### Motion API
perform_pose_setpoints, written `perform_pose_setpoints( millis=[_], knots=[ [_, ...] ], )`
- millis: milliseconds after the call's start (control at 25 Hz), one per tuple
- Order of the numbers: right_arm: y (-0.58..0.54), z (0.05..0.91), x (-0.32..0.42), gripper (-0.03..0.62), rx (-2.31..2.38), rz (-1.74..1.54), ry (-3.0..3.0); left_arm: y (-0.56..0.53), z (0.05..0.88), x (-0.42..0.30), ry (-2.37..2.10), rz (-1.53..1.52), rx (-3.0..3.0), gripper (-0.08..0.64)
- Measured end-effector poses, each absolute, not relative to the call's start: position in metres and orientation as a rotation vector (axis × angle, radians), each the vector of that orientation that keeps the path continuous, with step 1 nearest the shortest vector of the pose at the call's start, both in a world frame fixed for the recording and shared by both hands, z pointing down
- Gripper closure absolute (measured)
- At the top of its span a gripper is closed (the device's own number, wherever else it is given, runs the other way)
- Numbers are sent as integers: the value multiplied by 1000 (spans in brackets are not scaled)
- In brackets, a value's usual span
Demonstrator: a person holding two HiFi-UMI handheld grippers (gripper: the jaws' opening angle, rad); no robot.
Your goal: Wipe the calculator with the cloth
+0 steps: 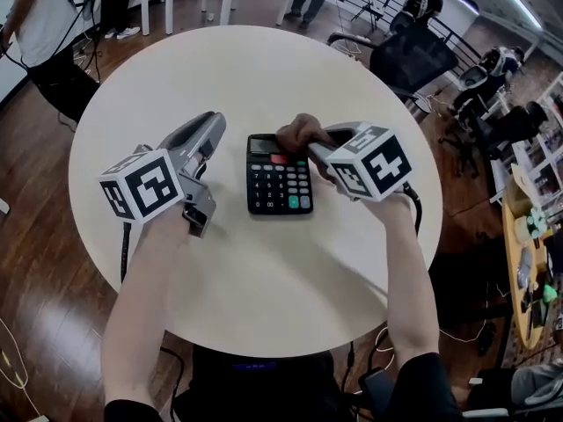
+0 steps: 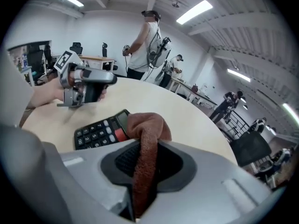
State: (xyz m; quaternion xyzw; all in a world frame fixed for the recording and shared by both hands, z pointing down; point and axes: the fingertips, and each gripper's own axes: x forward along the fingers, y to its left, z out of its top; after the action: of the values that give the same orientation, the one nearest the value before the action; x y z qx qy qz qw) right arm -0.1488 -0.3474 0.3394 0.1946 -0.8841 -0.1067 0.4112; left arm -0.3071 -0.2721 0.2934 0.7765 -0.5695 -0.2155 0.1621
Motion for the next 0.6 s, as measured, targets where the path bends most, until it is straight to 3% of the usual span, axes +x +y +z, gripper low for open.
perform_pose_setpoints(
  millis=[280, 600],
  knots=[
    [-279, 346, -243, 517, 156, -387, -2312, -271, 294, -310, -1633, -638, 2203, 500],
    [-324, 356, -181, 517, 282, -260, -2256, -275, 294, -305, -1635, -619, 2214, 500]
  ],
)
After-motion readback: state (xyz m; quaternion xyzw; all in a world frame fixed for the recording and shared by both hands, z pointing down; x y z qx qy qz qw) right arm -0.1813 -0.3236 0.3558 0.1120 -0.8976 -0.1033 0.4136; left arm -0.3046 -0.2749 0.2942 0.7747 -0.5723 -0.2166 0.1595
